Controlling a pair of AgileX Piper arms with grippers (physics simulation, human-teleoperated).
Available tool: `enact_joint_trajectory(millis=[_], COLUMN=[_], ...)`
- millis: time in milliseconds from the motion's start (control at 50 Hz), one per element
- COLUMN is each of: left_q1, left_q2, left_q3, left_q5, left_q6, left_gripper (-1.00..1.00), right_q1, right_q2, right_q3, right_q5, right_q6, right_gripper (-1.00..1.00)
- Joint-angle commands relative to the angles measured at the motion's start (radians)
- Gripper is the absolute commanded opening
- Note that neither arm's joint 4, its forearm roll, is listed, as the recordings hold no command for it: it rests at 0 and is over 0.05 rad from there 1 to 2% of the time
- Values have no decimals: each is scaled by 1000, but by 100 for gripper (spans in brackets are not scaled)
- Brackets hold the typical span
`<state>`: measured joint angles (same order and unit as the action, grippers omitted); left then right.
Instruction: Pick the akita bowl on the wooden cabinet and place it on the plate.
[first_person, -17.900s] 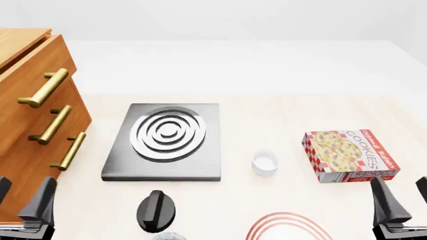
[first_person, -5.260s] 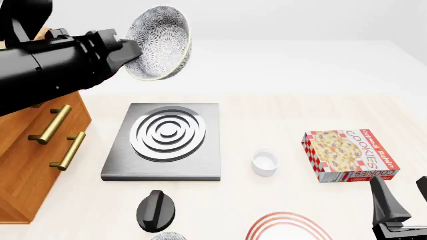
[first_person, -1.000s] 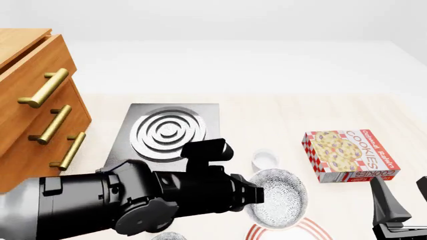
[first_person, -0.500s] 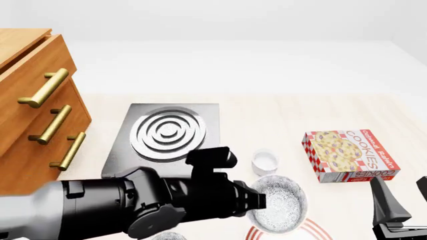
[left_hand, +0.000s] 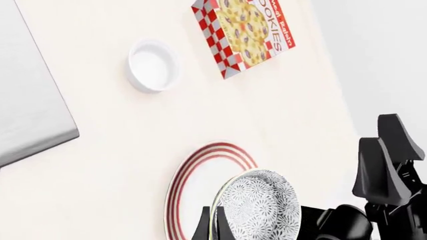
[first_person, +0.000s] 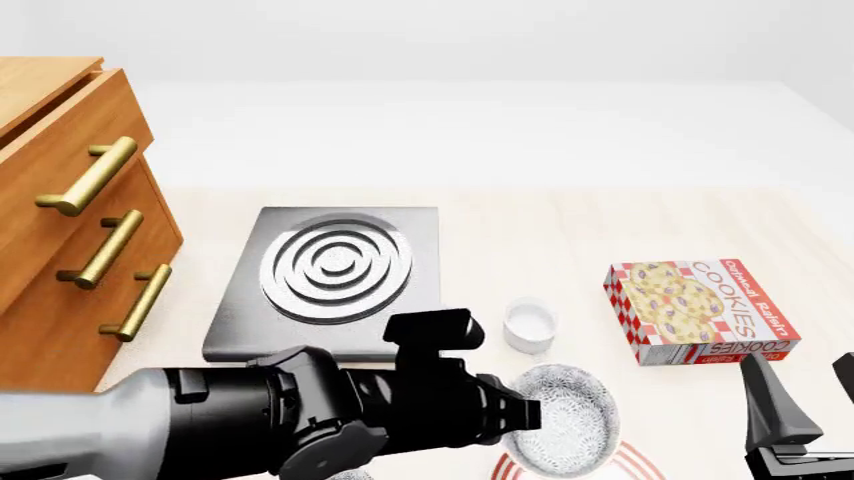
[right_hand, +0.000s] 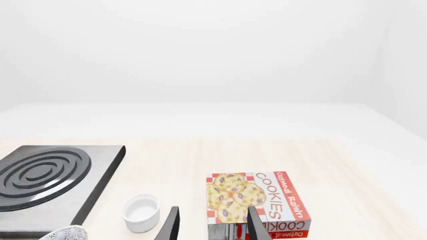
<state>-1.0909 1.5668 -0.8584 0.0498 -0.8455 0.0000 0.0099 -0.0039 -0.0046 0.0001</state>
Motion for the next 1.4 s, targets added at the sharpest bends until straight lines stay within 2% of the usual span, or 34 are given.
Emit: enact_joint_trajectory(millis=[20, 920, 1400], left_q1=[-8, 5, -18], left_q2=[15, 86, 136], left_q3=[1, 21, 21], left_q5=[-23, -83, -115], left_q6=[-9, -20, -33], left_gripper=[-100, -100, -100], right_q1=[0, 0, 0], right_q2=[0, 0, 0], right_q3=[0, 0, 0], right_q5=[0, 0, 0], right_q6=[0, 0, 0], right_gripper=[100, 100, 100])
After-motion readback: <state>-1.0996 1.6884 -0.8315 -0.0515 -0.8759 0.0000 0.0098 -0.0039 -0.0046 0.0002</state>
